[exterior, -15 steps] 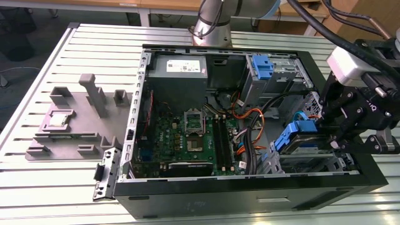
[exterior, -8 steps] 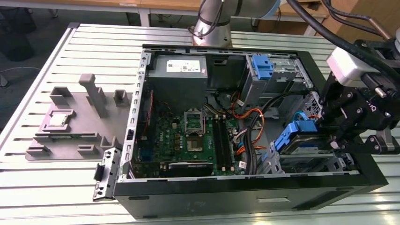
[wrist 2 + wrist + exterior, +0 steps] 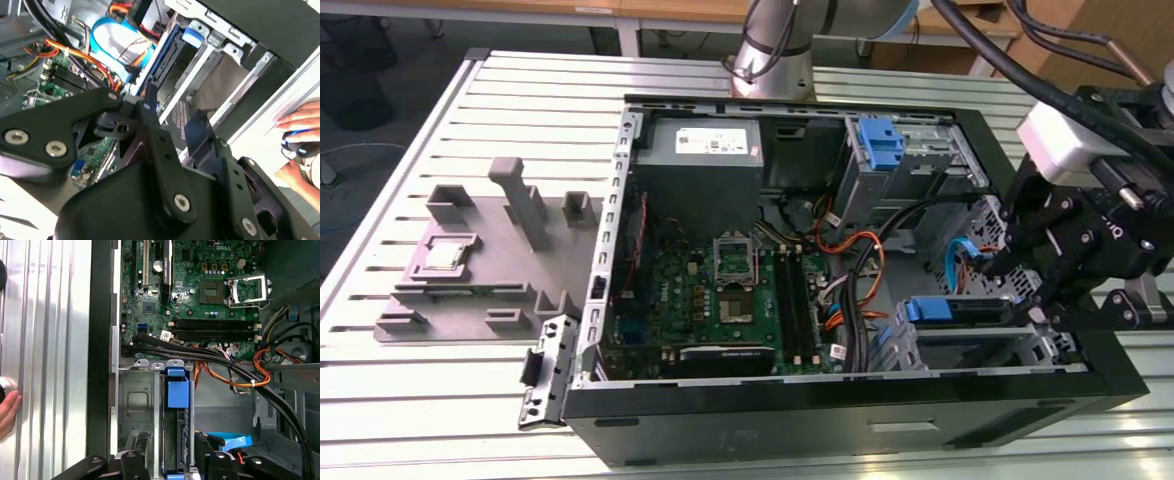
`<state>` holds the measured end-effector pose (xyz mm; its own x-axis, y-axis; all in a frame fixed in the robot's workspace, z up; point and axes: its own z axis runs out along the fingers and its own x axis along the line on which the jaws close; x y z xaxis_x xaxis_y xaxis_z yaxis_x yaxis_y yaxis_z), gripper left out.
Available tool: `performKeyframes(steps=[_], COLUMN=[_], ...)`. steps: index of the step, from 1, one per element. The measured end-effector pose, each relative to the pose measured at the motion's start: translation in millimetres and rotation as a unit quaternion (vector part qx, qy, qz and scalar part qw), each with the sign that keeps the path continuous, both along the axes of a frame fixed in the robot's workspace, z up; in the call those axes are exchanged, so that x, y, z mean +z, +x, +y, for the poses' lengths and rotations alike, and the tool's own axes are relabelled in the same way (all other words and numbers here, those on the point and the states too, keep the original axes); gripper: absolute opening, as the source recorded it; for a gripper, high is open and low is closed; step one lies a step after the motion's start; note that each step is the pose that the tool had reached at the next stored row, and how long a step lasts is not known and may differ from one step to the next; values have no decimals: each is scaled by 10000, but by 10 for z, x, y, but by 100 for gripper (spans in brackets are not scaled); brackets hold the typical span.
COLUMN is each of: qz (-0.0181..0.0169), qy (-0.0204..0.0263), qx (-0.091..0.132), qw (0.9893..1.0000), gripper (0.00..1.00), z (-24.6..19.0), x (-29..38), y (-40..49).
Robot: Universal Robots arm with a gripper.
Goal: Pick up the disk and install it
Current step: 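Insert the disk into the insertion slot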
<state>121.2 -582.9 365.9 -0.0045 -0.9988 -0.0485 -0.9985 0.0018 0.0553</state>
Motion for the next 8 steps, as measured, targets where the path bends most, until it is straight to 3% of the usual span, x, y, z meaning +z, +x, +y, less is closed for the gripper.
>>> performKeyframes(steps=[4,5,8], qz=[-1,-20,-153], qy=[0,7,20], qx=[0,0,1], qw=[10000,10000,9999], gripper=[49,49,49], z=[0,0,2], x=[0,-1,-11], y=[0,-4,-32])
